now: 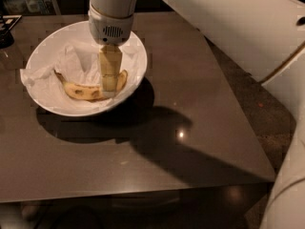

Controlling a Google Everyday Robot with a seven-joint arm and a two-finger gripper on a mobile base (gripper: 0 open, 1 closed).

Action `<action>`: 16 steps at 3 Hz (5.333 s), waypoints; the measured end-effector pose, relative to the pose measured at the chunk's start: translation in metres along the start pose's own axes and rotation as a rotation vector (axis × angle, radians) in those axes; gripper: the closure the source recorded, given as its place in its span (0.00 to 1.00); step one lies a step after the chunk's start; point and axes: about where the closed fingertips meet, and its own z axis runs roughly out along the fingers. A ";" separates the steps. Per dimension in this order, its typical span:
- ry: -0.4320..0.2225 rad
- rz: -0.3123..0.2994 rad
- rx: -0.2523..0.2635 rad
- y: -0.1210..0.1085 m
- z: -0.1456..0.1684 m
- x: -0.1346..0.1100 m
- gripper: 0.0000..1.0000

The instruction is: Pick banana from white bowl

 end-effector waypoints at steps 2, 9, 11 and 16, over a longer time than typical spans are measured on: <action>-0.038 0.044 -0.054 -0.001 0.026 -0.002 0.29; -0.030 0.008 -0.209 -0.016 0.096 -0.002 0.38; -0.023 0.010 -0.226 -0.013 0.105 0.000 0.75; -0.103 -0.107 -0.107 0.026 -0.012 -0.024 1.00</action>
Offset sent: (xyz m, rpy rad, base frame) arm 0.0083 0.0100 -0.0330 0.0316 0.1064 -0.0270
